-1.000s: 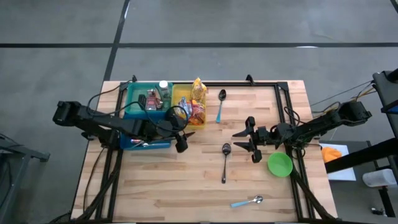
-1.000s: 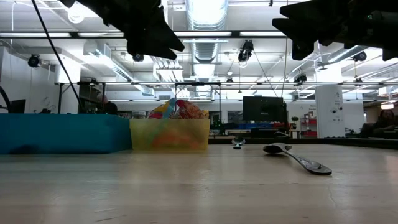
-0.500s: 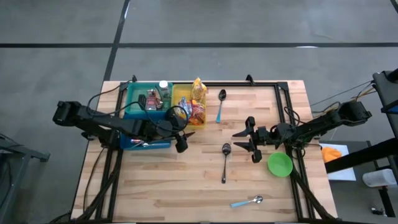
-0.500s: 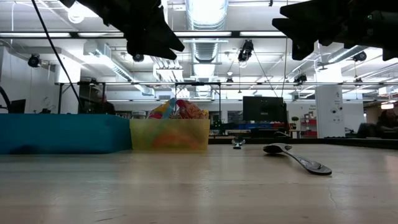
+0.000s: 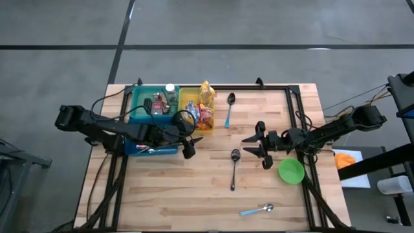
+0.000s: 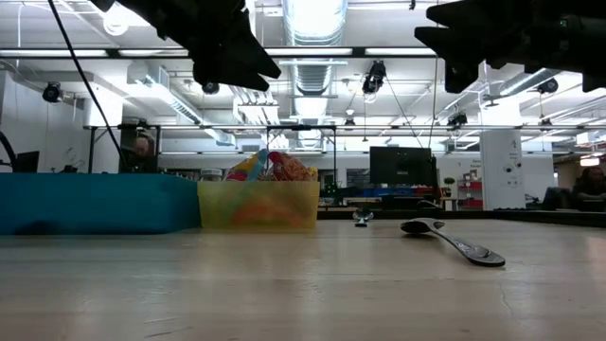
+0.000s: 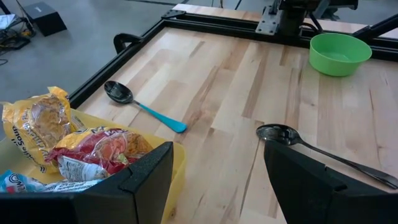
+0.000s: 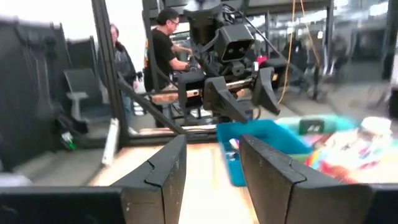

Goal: Pick & Place Food Item
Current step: Put the black spoon into the blue bin

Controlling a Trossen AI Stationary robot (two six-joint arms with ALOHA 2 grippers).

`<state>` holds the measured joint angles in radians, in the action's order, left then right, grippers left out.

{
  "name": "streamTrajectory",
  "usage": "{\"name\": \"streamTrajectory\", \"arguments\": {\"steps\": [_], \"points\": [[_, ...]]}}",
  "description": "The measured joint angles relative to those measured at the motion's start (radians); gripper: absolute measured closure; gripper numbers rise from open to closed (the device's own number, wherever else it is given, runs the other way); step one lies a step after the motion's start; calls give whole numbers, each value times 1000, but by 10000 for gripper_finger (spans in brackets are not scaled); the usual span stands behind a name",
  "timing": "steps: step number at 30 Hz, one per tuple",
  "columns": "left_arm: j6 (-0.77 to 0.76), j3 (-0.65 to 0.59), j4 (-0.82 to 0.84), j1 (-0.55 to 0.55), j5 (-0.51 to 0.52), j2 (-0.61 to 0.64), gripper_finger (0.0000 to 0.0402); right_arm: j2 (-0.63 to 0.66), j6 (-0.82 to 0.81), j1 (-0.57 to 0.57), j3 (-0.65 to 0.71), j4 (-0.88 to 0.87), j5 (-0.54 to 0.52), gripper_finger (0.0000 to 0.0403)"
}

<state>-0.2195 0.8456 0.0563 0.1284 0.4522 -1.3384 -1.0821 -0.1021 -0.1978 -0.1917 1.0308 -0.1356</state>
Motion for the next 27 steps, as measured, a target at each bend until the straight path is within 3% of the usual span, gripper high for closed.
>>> {"name": "streamTrajectory", "arguments": {"steps": [5, 10, 17, 21, 27], "points": [[0, 0, 0, 0, 0, 0, 149, 1, -248, 0, 0, -1, -3, 256], [2, 0, 0, 0, 0, 0, 149, 0, -231, 0, 0, -2, -3, 256], [2, 0, 0, 0, 0, 0, 149, -2, -384, 0, -30, -36, -74, 256], [2, 0, 0, 0, 0, 0, 149, 0, -520, 0, -124, -287, -138, 256], [2, 0, 0, 0, 0, 0, 149, -30, -842, -5, -376, -937, -179, 256]]}}
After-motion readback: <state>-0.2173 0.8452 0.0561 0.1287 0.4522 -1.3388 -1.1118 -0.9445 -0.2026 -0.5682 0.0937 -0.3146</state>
